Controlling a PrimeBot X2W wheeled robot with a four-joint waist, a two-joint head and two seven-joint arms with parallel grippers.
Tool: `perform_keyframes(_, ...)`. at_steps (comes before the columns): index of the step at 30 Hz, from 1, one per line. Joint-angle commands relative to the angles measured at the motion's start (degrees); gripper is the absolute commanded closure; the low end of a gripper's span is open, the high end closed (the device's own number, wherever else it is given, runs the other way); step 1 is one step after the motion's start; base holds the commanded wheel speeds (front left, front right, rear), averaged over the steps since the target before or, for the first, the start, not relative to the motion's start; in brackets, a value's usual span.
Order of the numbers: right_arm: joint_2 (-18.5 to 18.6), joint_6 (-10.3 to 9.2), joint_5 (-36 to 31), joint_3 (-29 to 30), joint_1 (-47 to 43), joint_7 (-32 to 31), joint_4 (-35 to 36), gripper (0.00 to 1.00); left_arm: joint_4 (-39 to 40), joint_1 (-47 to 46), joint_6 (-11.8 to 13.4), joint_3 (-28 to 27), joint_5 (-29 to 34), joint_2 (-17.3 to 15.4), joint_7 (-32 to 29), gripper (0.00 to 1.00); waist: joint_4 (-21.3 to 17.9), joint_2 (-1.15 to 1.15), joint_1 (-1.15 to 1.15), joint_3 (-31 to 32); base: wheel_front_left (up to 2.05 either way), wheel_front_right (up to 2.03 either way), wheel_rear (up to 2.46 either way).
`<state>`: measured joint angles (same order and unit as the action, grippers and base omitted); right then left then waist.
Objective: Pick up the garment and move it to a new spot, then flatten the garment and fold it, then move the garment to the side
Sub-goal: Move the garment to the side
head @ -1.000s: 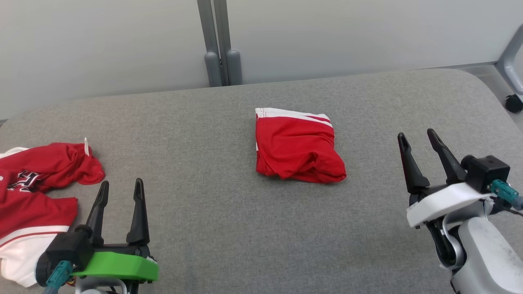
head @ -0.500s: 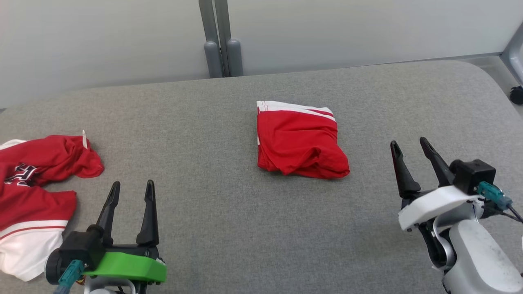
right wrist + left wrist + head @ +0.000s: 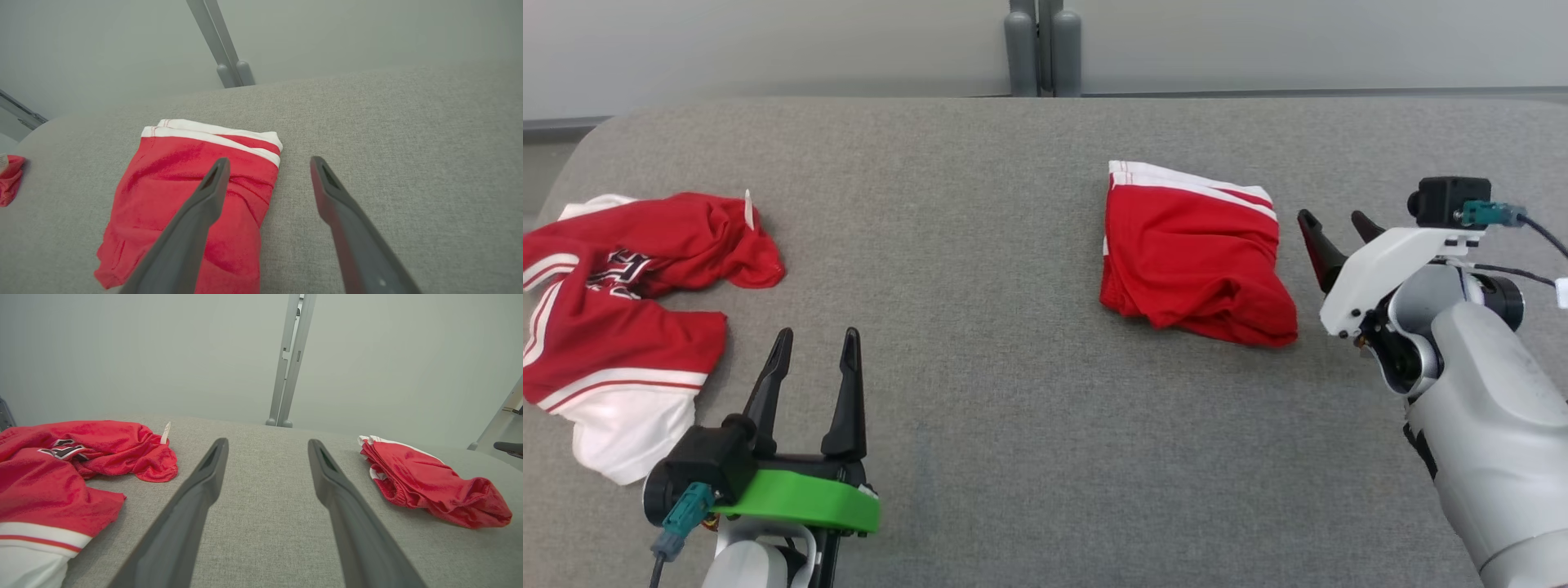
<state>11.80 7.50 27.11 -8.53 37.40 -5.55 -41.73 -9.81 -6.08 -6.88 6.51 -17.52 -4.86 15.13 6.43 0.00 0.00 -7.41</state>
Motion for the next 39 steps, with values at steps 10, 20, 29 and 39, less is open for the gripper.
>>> perform_keyframes(10, -0.03, -0.01, 5.08, 5.44, 8.38, -12.59, -13.70, 0.00, -0.57, -3.85, -0.59, 0.57, -0.55, 0.84, 0.01, 0.00, 8.47, 0.00, 0.00, -8.41, 0.00, 0.00, 0.00)
perform_keyframes(20, -2.52, 0.02, 7.26, 3.92, 8.28, -13.72, -16.87, 0.97, -1.27, -4.47, -0.65, 0.03, -0.09, 1.26, 0.01, 0.00, 8.90, 0.00, 0.00, -7.95, 0.00, 0.00, 0.00)
perform_keyframes(29, -0.91, 0.00, 8.95, 0.37, 7.28, -7.35, -13.75, 1.00, -0.37, -2.42, -0.65, 1.60, 1.05, 0.29, 0.01, 0.00, 2.89, 0.00, 0.00, -3.45, 0.00, 0.00, 0.00)
perform_keyframes(39, 1.01, 0.00, 12.30, -3.48, 5.29, -5.08, -11.16, 1.00, 0.25, -2.46, -0.66, 7.06, 0.29, -2.10, 0.01, 0.00, -9.37, 0.00, 0.00, -1.28, 0.00, 0.00, 0.00)
